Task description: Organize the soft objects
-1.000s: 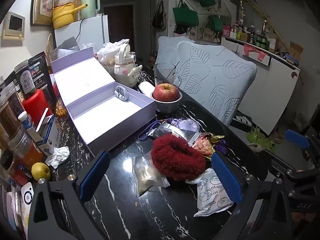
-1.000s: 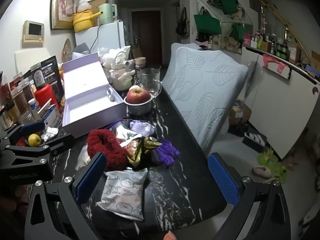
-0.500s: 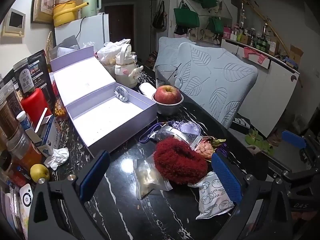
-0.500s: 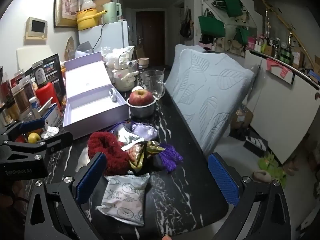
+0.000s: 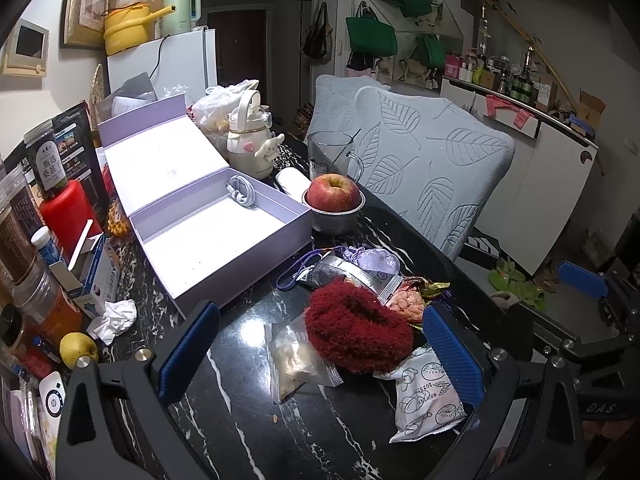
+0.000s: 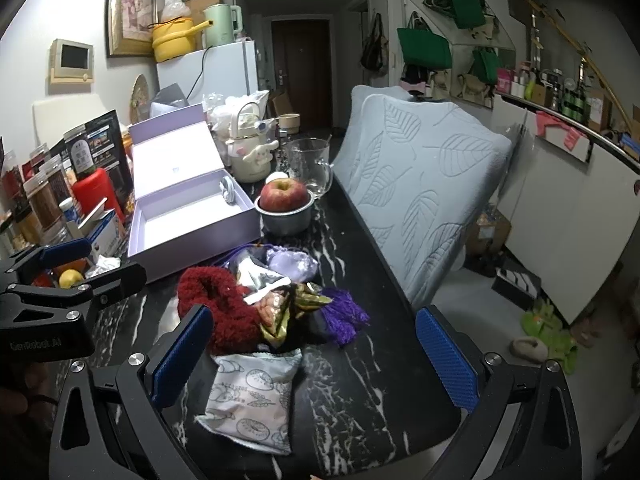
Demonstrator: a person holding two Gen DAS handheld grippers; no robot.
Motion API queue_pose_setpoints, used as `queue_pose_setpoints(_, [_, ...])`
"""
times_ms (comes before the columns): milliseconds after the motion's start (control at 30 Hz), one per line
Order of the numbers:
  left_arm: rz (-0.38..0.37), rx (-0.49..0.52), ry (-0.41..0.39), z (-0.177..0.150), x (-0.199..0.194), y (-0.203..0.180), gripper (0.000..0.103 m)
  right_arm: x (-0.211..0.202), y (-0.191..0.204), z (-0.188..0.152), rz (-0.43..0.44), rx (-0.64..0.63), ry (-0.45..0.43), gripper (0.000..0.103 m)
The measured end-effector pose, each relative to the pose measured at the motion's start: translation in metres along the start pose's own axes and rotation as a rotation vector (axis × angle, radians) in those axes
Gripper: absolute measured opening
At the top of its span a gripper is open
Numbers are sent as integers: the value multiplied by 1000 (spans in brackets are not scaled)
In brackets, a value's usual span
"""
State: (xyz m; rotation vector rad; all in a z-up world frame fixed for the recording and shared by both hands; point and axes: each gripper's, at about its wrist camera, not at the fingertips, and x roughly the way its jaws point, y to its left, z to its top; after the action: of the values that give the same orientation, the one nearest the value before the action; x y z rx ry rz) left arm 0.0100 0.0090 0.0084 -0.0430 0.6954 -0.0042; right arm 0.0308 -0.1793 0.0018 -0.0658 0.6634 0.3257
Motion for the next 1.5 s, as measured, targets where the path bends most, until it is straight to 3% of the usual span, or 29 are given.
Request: queue_pose_setpoints(1500, [10, -2, -13, -1, -4, 5, 103, -2, 1, -3, -8, -14, -13, 103])
